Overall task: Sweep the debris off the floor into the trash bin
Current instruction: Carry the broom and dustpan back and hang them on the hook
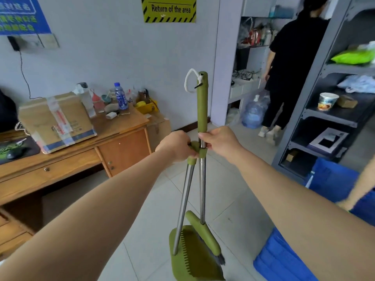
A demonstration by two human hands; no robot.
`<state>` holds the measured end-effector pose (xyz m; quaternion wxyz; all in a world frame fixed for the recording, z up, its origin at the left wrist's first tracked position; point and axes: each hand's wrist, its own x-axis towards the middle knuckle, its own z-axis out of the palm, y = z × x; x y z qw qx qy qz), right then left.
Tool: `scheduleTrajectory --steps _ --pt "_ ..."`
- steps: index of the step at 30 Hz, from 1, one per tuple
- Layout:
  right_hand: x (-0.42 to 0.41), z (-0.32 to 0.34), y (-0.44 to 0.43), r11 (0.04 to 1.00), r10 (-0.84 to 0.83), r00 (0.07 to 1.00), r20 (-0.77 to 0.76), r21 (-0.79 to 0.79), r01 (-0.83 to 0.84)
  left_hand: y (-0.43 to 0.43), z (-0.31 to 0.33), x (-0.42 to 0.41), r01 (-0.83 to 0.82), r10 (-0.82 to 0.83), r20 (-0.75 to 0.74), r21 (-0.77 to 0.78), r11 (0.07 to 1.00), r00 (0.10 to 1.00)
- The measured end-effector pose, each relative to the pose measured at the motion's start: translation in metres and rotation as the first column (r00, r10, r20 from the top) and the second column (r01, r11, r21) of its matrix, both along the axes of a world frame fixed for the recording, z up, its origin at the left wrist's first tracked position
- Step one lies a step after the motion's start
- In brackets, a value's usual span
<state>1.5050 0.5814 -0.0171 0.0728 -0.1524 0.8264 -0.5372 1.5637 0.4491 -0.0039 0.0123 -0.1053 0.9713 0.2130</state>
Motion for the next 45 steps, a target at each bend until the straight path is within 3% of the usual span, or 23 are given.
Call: scheduleTrajectory --steps 13,36,45 --pt "-0.242 0.010 -0.037 0.999 0.047 0.998 -0.045 -0.004 -0.048 -0.030 0.007 -0.236 -0.034 0.032 -0.044 -0.052 0.998 0.999" --pt "-0.638 -0.004 -0.101 0.986 -0.150 0.988 -0.043 0.064 0.153 -0.104 -0.013 -0.652 0.078 -0.075 -0.049 0.060 0.995 0.996" --pt "-0.814 -0.004 -0.099 0.997 -0.074 0.997 -0.015 0.032 0.074 -0.100 -0.014 -0.822 -0.007 0.010 -0.052 0.057 0.998 0.999"
